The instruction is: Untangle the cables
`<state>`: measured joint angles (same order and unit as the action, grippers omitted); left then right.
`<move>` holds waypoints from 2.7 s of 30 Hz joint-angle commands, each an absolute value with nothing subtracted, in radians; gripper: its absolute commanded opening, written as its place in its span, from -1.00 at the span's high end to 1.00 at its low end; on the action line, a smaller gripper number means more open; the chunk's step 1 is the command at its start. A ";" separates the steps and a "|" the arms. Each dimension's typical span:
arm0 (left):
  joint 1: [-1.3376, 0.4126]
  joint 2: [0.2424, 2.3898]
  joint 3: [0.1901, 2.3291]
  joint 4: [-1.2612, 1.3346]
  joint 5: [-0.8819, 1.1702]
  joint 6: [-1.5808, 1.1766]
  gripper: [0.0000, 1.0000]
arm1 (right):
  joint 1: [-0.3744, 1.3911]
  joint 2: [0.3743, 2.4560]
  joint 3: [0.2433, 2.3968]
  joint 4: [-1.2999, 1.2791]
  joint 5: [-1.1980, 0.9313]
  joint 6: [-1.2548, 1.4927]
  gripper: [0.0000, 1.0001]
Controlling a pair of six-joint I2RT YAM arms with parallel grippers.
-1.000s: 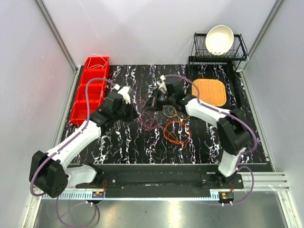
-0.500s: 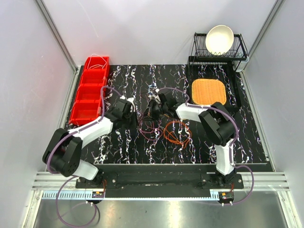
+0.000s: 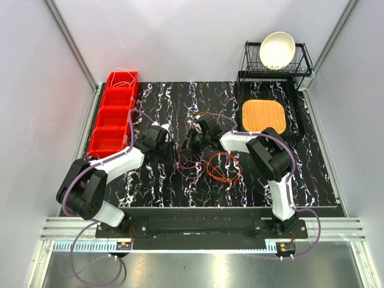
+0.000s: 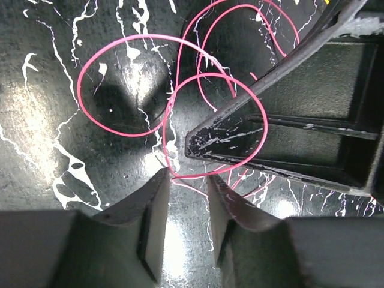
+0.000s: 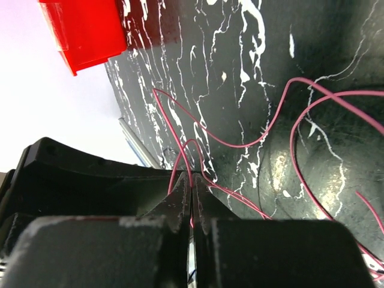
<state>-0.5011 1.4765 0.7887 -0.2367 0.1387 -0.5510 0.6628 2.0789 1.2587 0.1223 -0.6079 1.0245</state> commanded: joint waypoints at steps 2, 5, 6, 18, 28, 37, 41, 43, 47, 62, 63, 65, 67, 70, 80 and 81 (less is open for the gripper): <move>-0.474 1.451 0.750 -0.176 0.124 -0.558 0.19 | 0.661 2.100 1.312 0.104 -0.586 0.963 1.00; -0.451 1.401 0.713 -0.189 0.097 -0.571 0.07 | 0.660 2.108 1.309 0.103 -0.594 0.954 1.00; -0.445 1.388 0.700 -0.192 0.080 -0.574 0.04 | 0.658 2.111 1.310 0.101 -0.597 0.950 1.00; -0.445 1.324 0.632 -0.091 0.130 -0.586 -0.25 | 0.661 2.138 1.342 0.097 -0.597 0.959 1.00; -0.488 1.483 0.692 -0.095 0.072 -0.670 0.15 | 0.666 2.155 1.355 0.098 -0.587 0.966 1.00; -0.564 1.520 0.744 -0.153 -0.041 -0.722 0.13 | 0.666 2.160 1.355 0.106 -0.597 0.966 1.00; -0.574 1.451 0.690 -0.164 -0.107 -0.762 0.01 | 0.666 2.161 1.356 0.107 -0.601 0.956 1.00; -0.574 1.408 0.681 -0.195 -0.129 -0.765 0.02 | 0.664 2.161 1.358 0.106 -0.604 0.950 1.00; -0.581 1.330 0.644 -0.193 -0.150 -0.752 0.00 | 0.666 2.164 1.362 0.107 -0.607 0.950 1.00; -0.621 1.496 0.752 -0.164 -0.152 -0.762 -0.25 | 0.666 2.158 1.355 0.110 -0.601 0.976 1.00; -0.624 1.503 0.759 -0.164 -0.153 -0.764 -0.25 | 0.664 2.158 1.356 0.110 -0.601 0.976 1.00; -0.635 1.511 0.773 -0.169 -0.164 -0.762 -0.25 | 0.666 2.160 1.353 0.113 -0.603 0.976 1.00; -0.644 1.508 0.778 -0.172 -0.182 -0.764 -0.25 | 0.666 2.163 1.351 0.115 -0.606 0.977 1.00; -0.650 1.519 0.790 -0.207 -0.216 -0.775 -0.25 | 0.664 2.163 1.350 0.123 -0.607 0.979 1.00; -0.676 1.653 0.890 -0.349 -0.285 -0.811 0.31 | 0.666 2.161 1.347 0.137 -0.621 0.989 1.00; -0.680 1.667 0.916 -0.366 -0.297 -0.815 0.35 | 0.664 2.160 1.344 0.137 -0.623 0.991 1.00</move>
<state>-0.6628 1.6058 0.8406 -0.2882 -0.2214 -0.7940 0.6621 2.1601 1.3220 0.0940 -0.5964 0.9817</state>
